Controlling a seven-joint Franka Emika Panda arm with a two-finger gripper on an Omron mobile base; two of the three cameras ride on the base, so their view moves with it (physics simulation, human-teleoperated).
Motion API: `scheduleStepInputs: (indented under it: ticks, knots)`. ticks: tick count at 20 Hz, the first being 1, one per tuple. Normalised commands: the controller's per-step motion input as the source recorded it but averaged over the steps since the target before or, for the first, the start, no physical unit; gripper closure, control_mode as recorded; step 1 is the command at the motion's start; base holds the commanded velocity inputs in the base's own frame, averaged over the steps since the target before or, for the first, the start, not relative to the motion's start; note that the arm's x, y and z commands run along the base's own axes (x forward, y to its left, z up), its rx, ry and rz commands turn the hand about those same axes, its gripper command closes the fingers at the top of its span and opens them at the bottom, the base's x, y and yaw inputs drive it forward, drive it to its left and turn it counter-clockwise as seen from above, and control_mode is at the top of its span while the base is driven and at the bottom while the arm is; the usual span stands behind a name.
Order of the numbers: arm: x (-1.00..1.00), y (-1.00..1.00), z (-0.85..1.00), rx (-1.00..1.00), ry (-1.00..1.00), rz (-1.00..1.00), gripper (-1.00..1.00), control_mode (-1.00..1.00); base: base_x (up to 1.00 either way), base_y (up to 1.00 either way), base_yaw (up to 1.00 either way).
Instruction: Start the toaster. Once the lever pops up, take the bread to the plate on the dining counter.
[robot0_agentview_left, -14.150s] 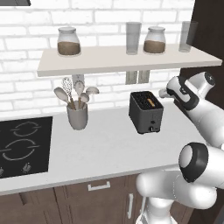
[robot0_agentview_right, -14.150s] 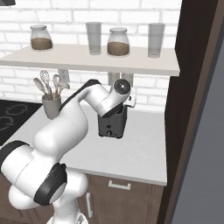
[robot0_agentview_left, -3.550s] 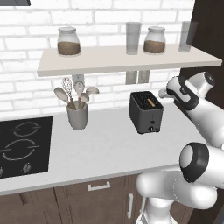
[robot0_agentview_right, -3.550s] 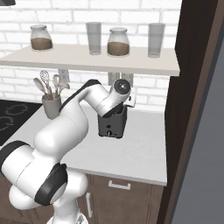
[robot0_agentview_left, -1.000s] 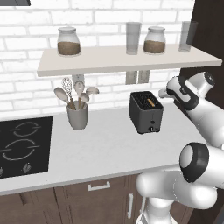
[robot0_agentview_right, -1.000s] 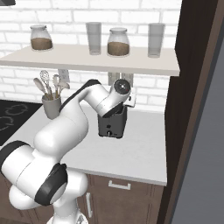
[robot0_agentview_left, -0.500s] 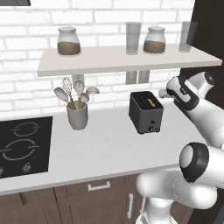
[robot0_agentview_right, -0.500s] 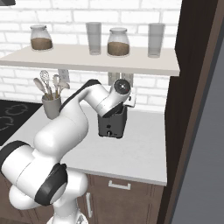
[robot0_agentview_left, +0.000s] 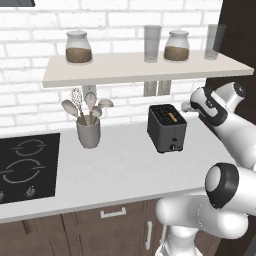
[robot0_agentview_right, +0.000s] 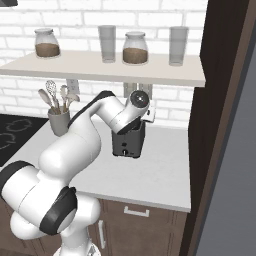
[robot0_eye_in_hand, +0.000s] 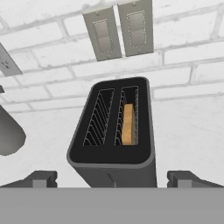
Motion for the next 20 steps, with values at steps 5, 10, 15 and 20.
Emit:
scheduleStepInputs:
  ticks: [5, 10, 15, 20]
  knots:
    - [0.0, 0.0, 0.0, 0.0, 0.0, 0.0, -1.0, -1.0, 0.0, 0.0, 0.0]
    - [0.0, 0.0, 0.0, 0.0, 0.0, 0.0, -1.0, -1.0, 0.0, 0.0, 0.0]
    - [0.0, 0.0, 0.0, 0.0, 0.0, 0.0, -1.0, -1.0, 0.0, 0.0, 0.0]
    - [0.0, 0.0, 0.0, 0.0, 0.0, 0.0, -1.0, -1.0, 0.0, 0.0, 0.0]
